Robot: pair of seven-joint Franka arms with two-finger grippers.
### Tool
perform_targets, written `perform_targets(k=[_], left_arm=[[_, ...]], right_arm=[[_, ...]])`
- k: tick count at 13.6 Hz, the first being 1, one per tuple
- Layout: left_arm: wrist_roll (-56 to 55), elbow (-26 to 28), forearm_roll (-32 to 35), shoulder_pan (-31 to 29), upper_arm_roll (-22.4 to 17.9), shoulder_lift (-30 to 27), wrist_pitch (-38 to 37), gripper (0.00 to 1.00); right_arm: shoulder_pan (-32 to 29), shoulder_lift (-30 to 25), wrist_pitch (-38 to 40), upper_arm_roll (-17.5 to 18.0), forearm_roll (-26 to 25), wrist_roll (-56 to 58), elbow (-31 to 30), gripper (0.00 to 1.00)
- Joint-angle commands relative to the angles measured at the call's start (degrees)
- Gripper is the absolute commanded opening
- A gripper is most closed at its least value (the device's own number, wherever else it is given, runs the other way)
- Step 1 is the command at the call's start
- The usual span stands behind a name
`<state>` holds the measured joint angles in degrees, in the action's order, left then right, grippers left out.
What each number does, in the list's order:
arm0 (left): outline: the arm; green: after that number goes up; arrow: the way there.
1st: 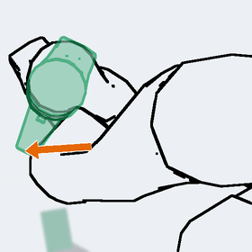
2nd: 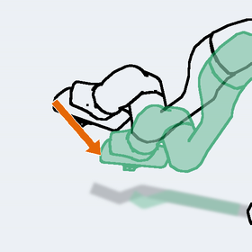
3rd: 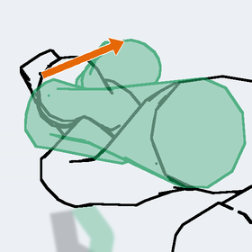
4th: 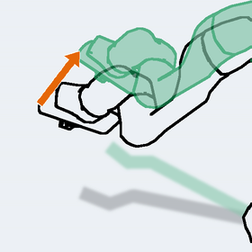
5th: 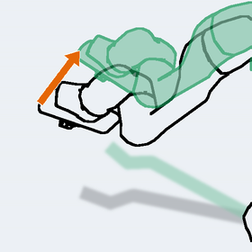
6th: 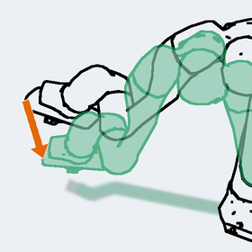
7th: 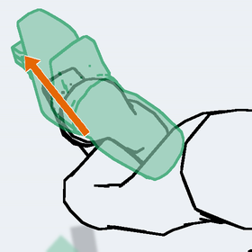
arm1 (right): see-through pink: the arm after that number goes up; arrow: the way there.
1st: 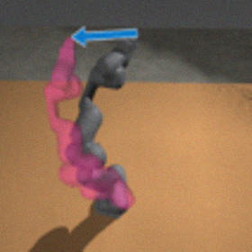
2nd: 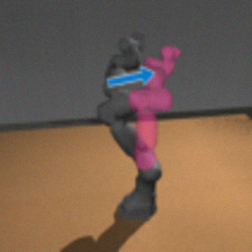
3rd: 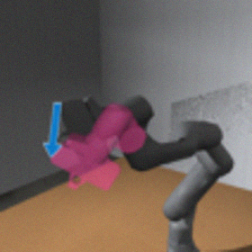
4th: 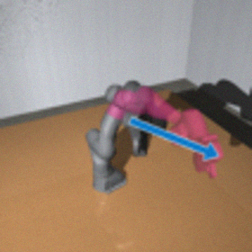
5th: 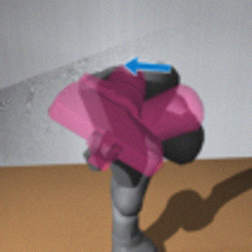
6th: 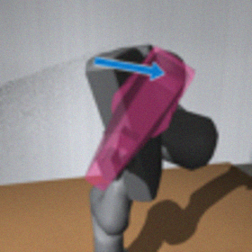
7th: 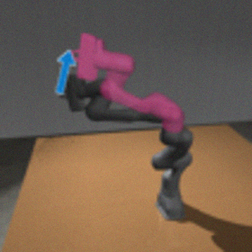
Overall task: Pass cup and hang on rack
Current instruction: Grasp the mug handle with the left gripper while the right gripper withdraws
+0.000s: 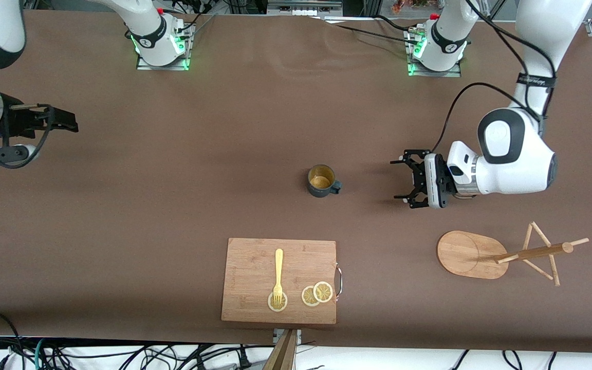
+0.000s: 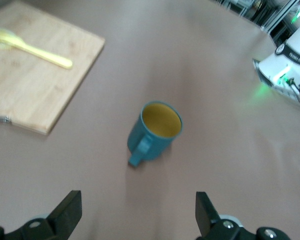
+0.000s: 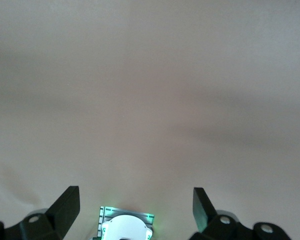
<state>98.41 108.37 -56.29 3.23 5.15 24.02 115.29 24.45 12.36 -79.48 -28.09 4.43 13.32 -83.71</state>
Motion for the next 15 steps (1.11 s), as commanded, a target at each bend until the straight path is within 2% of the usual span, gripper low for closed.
perform_targets(k=[1,3,4,5,6,8,10,15], left_arm=[[14.05,1.93,-10.38,-0.06,0.21,3.03,2.04,1.00],[25.46,1.84,-17.42,0.03,0.21,6.98,2.04,1.00],[30.04,1.50,-19.71,0.29,0.21,9.09,2.04,1.00],[33.48,0.97,-20.78,0.55,0.21,11.02,2.04,1.00],[35.26,0.70,-21.57,0.90,0.38,12.09,2.13,1.00],[39.55,0.44,-23.76,2.13,0.47,14.02,2.48,1.00],[47.19,0.44,-30.43,3.27,1.52,16.04,2.39,1.00],[48.55,0.26,-30.72,5.56,1.61,18.16,2.57,1.00]], right_arm=[[-12.88,-6.01,-3.65,14.06,-0.20,-0.31,-6.00,1.00],[-23.61,-10.84,-6.64,24.09,-0.82,-0.40,-11.61,1.00],[-26.01,-13.39,-8.48,26.22,-2.82,-0.31,-14.26,1.00],[-26.29,-14.11,-9.37,27.20,-5.63,-0.49,-14.37,1.00],[-26.38,-14.29,-9.29,27.47,-7.66,-0.49,-13.85,1.00],[-26.73,-14.21,-9.12,27.21,-7.24,-0.05,-12.97,1.00],[-27.17,-13.51,-10.25,27.21,-7.77,0.21,-12.35,1.00],[-27.70,-12.71,-9.56,27.30,-6.01,-0.57,-11.91,1.00]])
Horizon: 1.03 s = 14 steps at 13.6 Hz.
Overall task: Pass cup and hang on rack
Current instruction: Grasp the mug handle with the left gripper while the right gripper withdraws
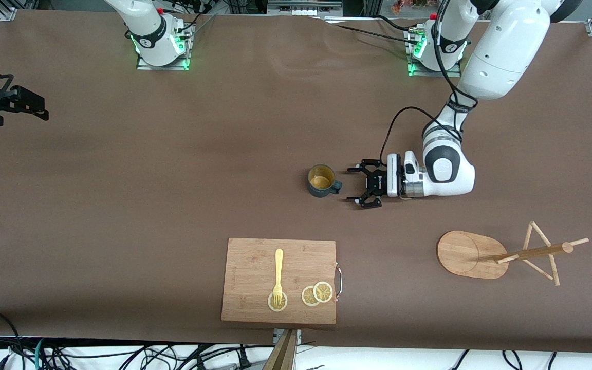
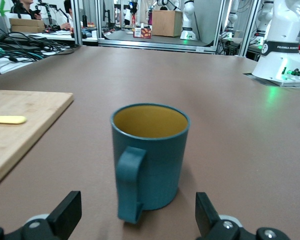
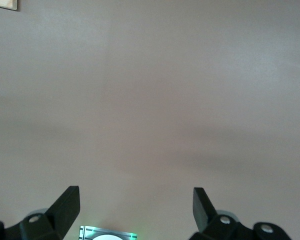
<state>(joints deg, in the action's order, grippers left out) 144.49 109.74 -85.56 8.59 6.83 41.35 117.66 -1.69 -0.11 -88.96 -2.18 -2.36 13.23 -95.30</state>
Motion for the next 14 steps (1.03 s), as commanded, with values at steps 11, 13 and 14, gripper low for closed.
perform_targets(k=[11,13,14], left_arm=[[2.29,-0.85,-4.79,1.87,1.08,2.16,2.04,1.00],[2.29,-0.14,-5.75,1.87,3.18,2.16,5.20,1.00],[2.29,-0.06,-5.76,1.87,3.28,2.16,5.38,1.00]], right_arm=[[-1.21,0.29,0.28,1.47,0.70,-0.66,1.26,1.00],[-1.21,0.29,0.10,1.47,0.52,-0.75,1.35,1.00],[-1.21,0.29,0.19,1.47,0.26,-0.66,1.61,1.00]])
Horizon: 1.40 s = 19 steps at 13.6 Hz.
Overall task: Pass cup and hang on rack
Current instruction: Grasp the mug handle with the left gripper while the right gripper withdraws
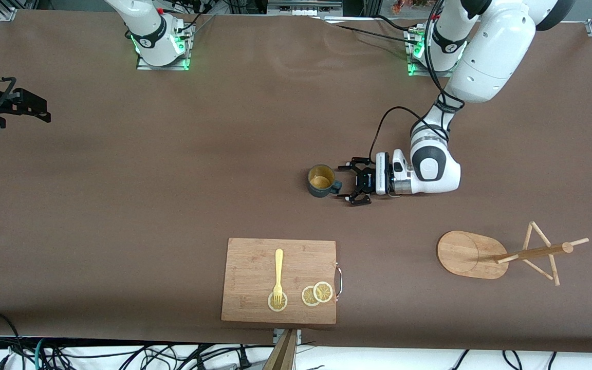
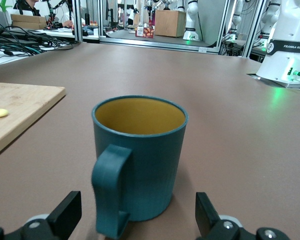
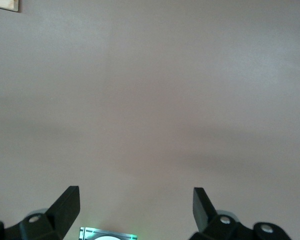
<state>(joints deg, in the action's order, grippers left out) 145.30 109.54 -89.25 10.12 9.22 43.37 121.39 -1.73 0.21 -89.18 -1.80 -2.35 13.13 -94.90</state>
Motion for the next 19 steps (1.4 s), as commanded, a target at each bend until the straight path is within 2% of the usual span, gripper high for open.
perform_targets(k=[1,3,5,6,7,8,9,10,14,19], left_arm=[[1.56,0.15,-2.07,0.34,0.88,0.14,1.65,1.00],[2.18,0.33,-1.98,0.34,0.88,0.05,1.57,0.98],[2.35,0.77,-1.98,0.34,0.88,0.05,1.57,0.81],[4.27,0.85,-1.98,0.16,0.88,-0.04,1.48,0.68],[6.73,0.77,-1.98,-0.01,0.80,-0.04,1.48,0.63],[7.88,0.68,-1.98,-0.10,0.80,-0.04,1.48,0.53],[7.81,0.68,-1.89,-0.28,0.71,0.05,1.39,0.22],[6.76,0.85,-1.98,-0.37,0.71,0.05,1.39,0.02],[2.46,0.59,-1.28,-1.68,0.27,-1.00,1.39,0.00],[-15.36,0.85,6.44,-4.67,0.09,-6.53,0.34,0.00]], right_arm=[[-1.17,-0.03,0.93,1.27,0.50,-0.65,1.99,1.00],[-1.08,-0.03,0.76,1.36,0.67,-0.74,2.09,1.00],[-0.99,0.05,0.41,1.36,0.76,-0.83,2.09,1.00],[-0.99,0.05,0.32,1.45,0.76,-0.83,2.09,1.00],[-0.91,-0.03,0.32,1.54,0.76,-0.83,2.09,1.00],[-0.91,-0.29,0.58,1.62,0.76,-0.74,2.09,1.00],[-0.91,-0.47,0.84,1.71,0.76,-0.83,2.09,1.00],[-0.91,-0.56,0.85,2.06,0.85,-0.83,2.09,1.00],[-0.91,-0.56,0.93,2.68,0.85,-0.92,2.09,1.00],[-0.82,-0.56,1.02,3.38,1.03,-0.92,2.09,1.00]])
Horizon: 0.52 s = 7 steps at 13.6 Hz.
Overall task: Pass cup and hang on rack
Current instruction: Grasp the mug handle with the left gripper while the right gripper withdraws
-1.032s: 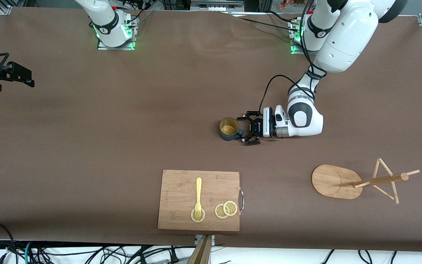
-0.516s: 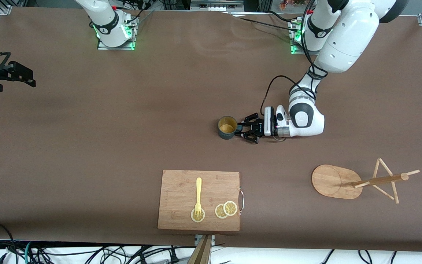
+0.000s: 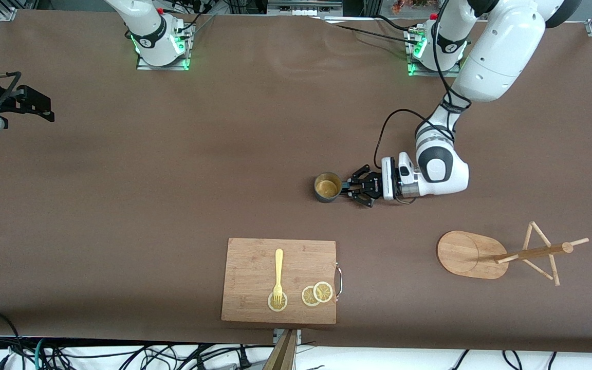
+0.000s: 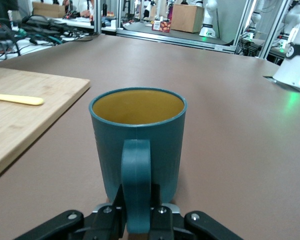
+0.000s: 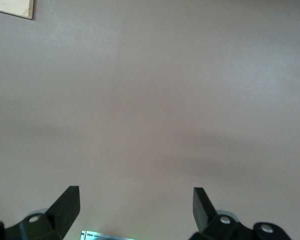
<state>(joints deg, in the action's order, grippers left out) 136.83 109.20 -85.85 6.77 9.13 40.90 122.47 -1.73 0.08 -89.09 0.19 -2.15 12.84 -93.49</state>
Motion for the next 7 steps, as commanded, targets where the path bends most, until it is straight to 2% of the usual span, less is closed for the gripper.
perform_targets(k=[1,2,4,7], left_arm=[[-10.06,1.54,3.93,-2.11,0.19,-5.81,-2.31,0.00],[-13.66,2.59,6.46,-3.25,0.19,-8.26,-3.54,0.00],[-24.62,3.65,16.80,-6.58,0.10,-13.19,-5.91,0.00],[-41.59,3.65,27.90,-10.37,-0.16,-20.57,-13.81,0.00]], right_arm=[[-0.90,-0.44,0.94,1.48,0.83,-0.62,0.68,1.00],[-0.91,-0.44,0.94,1.48,1.09,-0.62,0.68,1.00],[-0.91,-0.44,0.94,1.48,1.18,-0.62,0.68,1.00],[-0.91,-0.44,1.12,1.48,1.18,-0.62,0.59,1.00]])
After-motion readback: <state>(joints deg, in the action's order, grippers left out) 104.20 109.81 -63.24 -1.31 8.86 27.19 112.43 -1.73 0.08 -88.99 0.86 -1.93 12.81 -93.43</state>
